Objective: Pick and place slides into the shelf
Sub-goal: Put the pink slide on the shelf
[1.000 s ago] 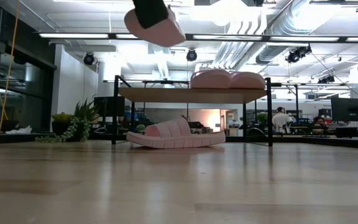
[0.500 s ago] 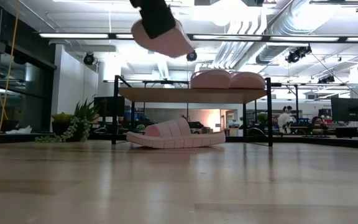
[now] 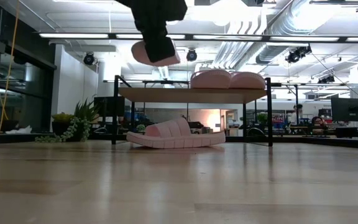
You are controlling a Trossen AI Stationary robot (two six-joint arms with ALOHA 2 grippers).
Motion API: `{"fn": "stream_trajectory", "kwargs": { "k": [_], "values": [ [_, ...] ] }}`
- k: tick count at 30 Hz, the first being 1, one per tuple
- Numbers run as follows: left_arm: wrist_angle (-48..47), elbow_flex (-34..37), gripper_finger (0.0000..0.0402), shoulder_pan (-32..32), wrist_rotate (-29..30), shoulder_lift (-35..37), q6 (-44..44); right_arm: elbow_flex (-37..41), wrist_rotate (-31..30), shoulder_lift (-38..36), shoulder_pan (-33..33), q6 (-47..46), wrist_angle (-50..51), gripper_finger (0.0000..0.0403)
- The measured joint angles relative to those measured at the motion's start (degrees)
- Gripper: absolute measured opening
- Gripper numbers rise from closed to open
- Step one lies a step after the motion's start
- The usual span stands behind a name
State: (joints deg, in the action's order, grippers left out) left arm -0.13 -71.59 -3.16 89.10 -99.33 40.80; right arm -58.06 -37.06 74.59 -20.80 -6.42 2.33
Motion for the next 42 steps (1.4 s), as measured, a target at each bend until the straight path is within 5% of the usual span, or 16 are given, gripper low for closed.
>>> {"fn": "stream_trajectory", "kwargs": {
  "k": [8, 42],
  "values": [
    [-0.07, 0.0, 0.0005, 0.23, -3.86, -0.28, -3.55, 0.0, 0.0, 0.0, 0.0, -0.13, -0.02, 0.0119],
    [-0.05, 0.0, 0.0005, 0.51, -4.68, -5.64, -5.28, -0.01, 0.01, 0.0, -1.14, -1.07, -0.5, 0.0119]
  ]
}}
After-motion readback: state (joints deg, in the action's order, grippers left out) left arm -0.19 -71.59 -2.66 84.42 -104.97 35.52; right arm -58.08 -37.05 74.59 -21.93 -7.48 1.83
